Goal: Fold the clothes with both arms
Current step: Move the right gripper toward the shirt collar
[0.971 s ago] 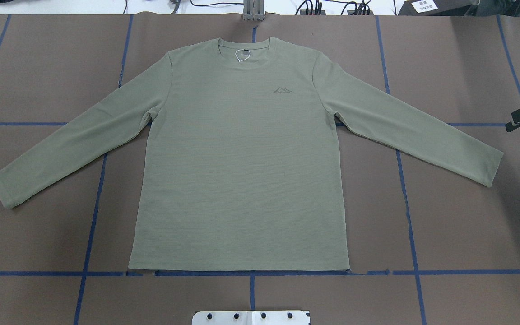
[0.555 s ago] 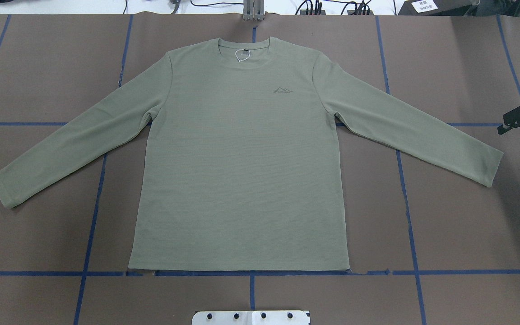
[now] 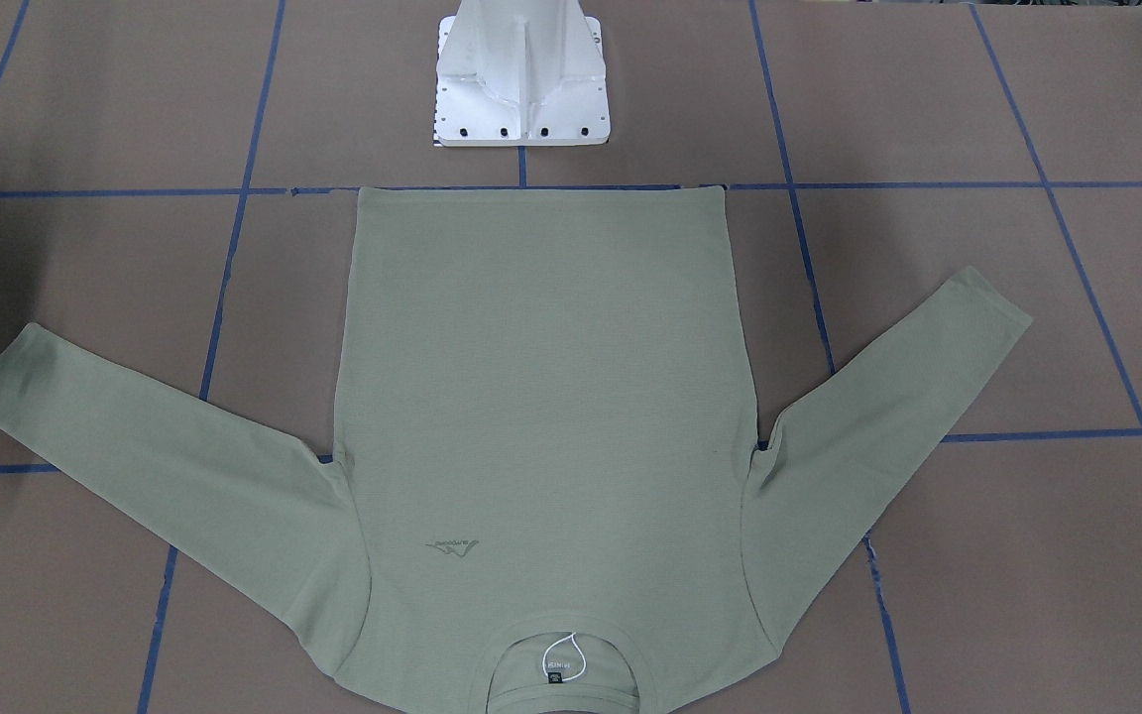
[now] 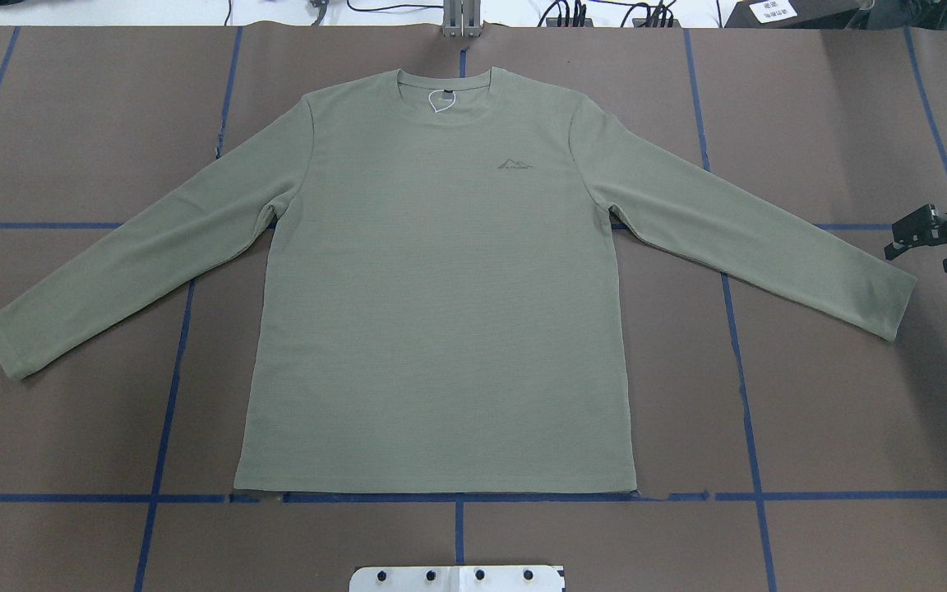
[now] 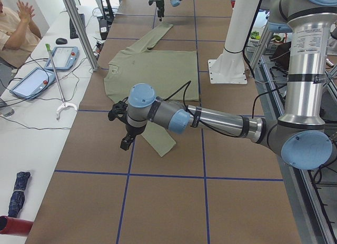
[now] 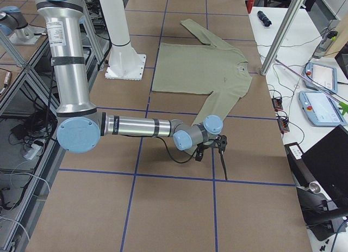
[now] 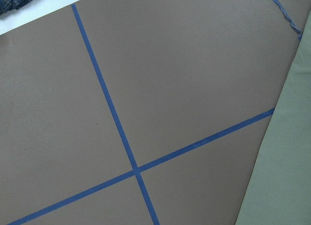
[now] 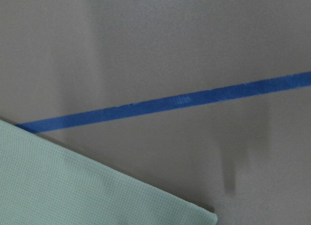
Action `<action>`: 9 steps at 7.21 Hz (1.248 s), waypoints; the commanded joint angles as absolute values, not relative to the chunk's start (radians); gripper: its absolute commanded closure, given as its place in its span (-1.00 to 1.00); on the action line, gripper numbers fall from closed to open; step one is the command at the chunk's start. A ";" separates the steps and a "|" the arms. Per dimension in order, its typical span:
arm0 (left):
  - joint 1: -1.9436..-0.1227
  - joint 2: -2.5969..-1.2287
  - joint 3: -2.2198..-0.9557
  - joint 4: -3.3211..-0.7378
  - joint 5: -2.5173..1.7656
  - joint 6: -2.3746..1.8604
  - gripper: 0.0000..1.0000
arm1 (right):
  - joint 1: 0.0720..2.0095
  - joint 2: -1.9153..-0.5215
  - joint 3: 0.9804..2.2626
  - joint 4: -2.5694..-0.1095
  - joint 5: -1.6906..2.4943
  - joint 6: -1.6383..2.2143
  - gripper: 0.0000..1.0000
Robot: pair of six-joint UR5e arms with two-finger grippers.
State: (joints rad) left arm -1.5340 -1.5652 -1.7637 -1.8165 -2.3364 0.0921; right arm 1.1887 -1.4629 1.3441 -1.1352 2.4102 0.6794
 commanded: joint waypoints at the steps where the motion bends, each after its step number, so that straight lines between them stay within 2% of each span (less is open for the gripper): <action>1: -1.534 -1.565 -1.766 -1.816 -2.335 0.092 -1.00 | 1.180 -1.444 1.306 -1.135 2.410 0.683 -0.93; 2: -1.534 -1.565 -1.767 -1.816 -2.338 0.092 -1.00 | 1.180 -1.443 1.299 -1.135 2.410 0.683 -0.90; 3: -1.534 -1.565 -1.767 -1.816 -2.335 0.092 -1.00 | 1.180 -1.443 1.289 -1.135 2.411 0.683 -0.78; 4: -1.534 -1.565 -1.766 -1.816 -2.335 0.094 -1.00 | 1.178 -1.443 1.287 -1.135 2.411 0.684 -0.38; 8: -1.534 -1.565 -1.767 -1.816 -2.335 0.094 -1.00 | 1.177 -1.445 1.282 -1.135 2.413 0.681 -0.34; 9: -1.534 -1.565 -1.766 -1.816 -2.335 0.094 -1.00 | 1.175 -1.443 1.282 -1.135 2.413 0.683 -0.13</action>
State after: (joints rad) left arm -1.5340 -1.5647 -1.7669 -1.8162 -2.3347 0.0934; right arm 1.1762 -1.4447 1.2831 -1.1351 2.4129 0.6820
